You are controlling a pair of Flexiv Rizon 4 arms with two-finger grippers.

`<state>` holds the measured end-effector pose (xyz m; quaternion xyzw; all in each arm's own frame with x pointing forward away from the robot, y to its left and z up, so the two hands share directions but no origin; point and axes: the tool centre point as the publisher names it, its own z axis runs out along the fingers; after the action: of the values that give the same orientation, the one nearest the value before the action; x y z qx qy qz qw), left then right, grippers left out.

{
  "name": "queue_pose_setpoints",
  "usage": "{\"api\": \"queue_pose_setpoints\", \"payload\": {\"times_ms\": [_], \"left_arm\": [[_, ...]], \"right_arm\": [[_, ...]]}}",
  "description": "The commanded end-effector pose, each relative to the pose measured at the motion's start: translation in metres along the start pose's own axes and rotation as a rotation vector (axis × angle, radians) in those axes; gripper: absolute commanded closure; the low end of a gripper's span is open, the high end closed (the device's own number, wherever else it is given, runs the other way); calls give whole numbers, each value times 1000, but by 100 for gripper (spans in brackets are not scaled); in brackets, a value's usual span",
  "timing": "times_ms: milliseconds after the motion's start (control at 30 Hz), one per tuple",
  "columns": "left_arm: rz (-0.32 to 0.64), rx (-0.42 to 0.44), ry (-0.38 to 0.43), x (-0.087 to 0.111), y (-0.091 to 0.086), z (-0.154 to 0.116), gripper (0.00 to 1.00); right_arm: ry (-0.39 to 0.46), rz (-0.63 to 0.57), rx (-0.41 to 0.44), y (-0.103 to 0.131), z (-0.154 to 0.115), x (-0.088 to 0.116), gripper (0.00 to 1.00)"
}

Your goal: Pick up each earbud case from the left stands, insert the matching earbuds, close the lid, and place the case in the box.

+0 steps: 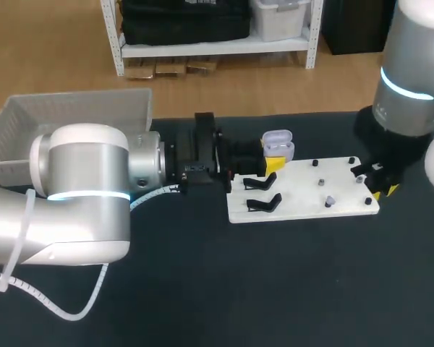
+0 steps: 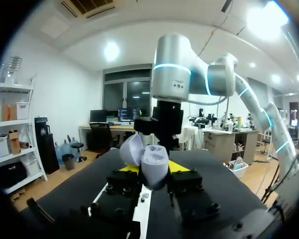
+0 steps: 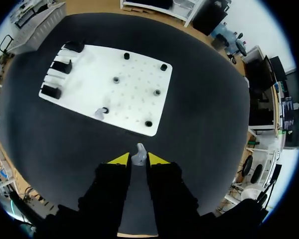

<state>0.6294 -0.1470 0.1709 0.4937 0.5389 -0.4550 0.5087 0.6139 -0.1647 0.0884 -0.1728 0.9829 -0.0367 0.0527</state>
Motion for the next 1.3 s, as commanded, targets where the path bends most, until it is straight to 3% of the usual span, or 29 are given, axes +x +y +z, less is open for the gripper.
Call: {"api": "queue_pose_setpoints", "payload": {"times_ms": [33, 133, 600, 767, 867, 933, 1033, 1067, 1300], "left_arm": [[5, -11, -8, 2, -2, 1, 100], [5, -11, -8, 2, -2, 1, 100], [5, -11, -8, 2, -2, 1, 100], [5, -11, -8, 2, -2, 1, 100], [5, -11, -8, 2, -2, 1, 100], [5, -11, -8, 2, -2, 1, 100], [5, -11, -8, 2, -2, 1, 100], [5, -11, -8, 2, -2, 1, 100], [5, -11, -8, 2, -2, 1, 100]], "right_arm": [[-15, 4, 7, 14, -27, 21, 100], [-48, 22, 1, 23, -42, 28, 100], [-48, 22, 1, 23, -42, 28, 100], [36, 298, 32, 57, -59, 28, 100], [92, 537, 40, 63, -72, 34, 100], [77, 628, 37, 68, -81, 34, 100], [42, 702, 13, 75, -94, 31, 100], [47, 765, 44, 78, -97, 32, 100], [53, 865, 27, 104, -103, 26, 100]]}}
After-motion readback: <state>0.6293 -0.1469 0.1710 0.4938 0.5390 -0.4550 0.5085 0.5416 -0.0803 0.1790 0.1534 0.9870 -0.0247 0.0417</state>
